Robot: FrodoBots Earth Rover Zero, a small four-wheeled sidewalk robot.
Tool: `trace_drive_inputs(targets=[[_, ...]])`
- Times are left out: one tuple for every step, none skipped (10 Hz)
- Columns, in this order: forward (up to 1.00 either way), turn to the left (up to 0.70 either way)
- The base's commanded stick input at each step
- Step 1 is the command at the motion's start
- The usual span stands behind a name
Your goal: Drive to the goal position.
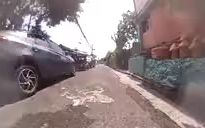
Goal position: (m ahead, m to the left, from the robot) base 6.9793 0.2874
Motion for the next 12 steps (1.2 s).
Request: trace_drive_inputs(targets=[[1.0,0.0],[1.0,0.0],[1.0,0.0],[1.0,0.0],[1.0,0.0],[1.0,0.0],[1.0,0.0],[1.0,0.0],[1.0,0.0],[1.0,0.0],[1.0,0.0],[1.0,0.0]])
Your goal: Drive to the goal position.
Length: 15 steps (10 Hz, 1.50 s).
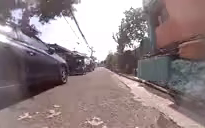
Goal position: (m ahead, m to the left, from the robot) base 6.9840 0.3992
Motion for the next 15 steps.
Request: trace_drive_inputs(targets=[[1.0,0.0],[1.0,0.0],[1.0,0.0],[1.0,0.0],[1.0,0.0],[1.0,0.0],[1.0,0.0],[1.0,0.0],[1.0,0.0],[1.0,0.0],[1.0,0.0],[1.0,0.0],[1.0,0.0],[1.0,0.0],[1.0,0.0]])
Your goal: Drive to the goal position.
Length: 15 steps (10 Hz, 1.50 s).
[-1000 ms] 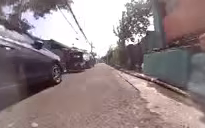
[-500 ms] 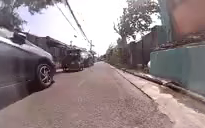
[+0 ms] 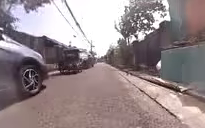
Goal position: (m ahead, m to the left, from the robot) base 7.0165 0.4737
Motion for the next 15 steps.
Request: trace_drive_inputs(targets=[[1.0,0.0],[1.0,0.0],[1.0,0.0],[1.0,0.0],[1.0,0.0],[1.0,0.0],[1.0,0.0],[1.0,0.0],[1.0,0.0],[1.0,0.0],[1.0,0.0],[1.0,0.0],[1.0,0.0],[1.0,0.0],[1.0,0.0]])
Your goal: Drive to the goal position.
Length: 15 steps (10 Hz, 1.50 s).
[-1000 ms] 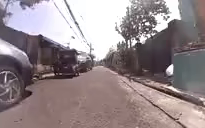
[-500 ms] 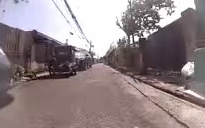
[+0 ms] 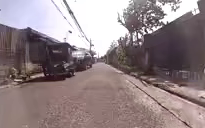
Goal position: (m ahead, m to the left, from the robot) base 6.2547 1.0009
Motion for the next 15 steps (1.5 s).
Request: trace_drive_inputs(targets=[[1.0,0.0],[1.0,0.0],[1.0,0.0],[1.0,0.0],[1.0,0.0],[1.0,0.0],[1.0,0.0],[1.0,0.0],[1.0,0.0],[1.0,0.0],[1.0,0.0],[1.0,0.0],[1.0,0.0],[1.0,0.0],[1.0,0.0]])
